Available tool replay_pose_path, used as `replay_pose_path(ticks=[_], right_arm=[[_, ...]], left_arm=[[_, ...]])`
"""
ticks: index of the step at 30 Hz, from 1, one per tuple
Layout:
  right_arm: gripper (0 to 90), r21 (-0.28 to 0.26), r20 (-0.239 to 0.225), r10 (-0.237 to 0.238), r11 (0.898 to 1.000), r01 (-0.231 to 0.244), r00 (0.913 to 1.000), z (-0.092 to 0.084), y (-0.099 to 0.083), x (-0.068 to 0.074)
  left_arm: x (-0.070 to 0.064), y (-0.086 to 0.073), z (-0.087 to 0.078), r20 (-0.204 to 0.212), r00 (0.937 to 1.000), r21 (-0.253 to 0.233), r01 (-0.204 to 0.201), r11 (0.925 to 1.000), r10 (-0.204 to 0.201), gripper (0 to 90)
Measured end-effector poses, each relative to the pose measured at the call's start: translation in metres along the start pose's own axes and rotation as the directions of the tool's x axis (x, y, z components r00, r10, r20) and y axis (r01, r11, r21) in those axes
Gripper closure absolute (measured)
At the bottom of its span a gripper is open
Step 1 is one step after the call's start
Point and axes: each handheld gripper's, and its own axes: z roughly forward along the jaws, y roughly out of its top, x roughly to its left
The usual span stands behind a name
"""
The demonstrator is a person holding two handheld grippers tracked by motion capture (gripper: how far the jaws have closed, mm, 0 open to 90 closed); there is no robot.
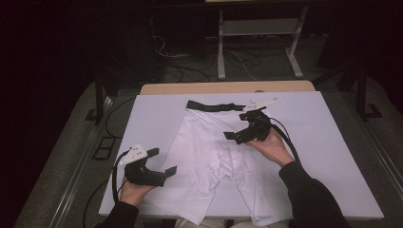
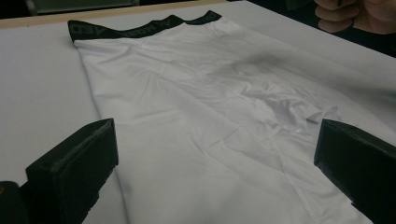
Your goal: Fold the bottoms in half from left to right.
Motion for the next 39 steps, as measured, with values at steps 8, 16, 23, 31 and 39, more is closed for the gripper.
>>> replay_pose_path(ticks=[8,16,23,31,39], right_arm=[[0.0,0.006,-0.008,-0.002,1.000,0.002,1.0000,0.019,0.010,0.001],[0.0,0.003,-0.023,-0.008,1.000,0.008,0.9997,0.035,0.020,0.005],[0.0,0.010,-0.025,-0.009,1.000,0.010,0.9997,0.046,0.025,0.004],[0.0,0.015,-0.025,-0.014,1.000,0.014,0.9996,0.059,0.034,0.001],[0.0,0.025,-0.030,-0.016,1.000,0.016,0.9994,0.073,0.040,0.000]], left_arm=[[0.000,0.000,0.000,0.002,1.0000,0.002,0.000,1.0000,0.000,0.0],[0.000,0.000,0.000,0.004,1.0000,0.001,-0.002,1.0000,0.002,0.0],[0.000,0.000,0.001,0.007,1.0000,0.000,-0.005,1.0000,0.005,0.0],[0.001,0.000,0.001,0.009,0.9999,0.002,-0.005,1.0000,0.005,0.0],[0.001,0.000,0.001,0.011,0.9999,0.002,-0.004,1.0000,0.004,0.0]])
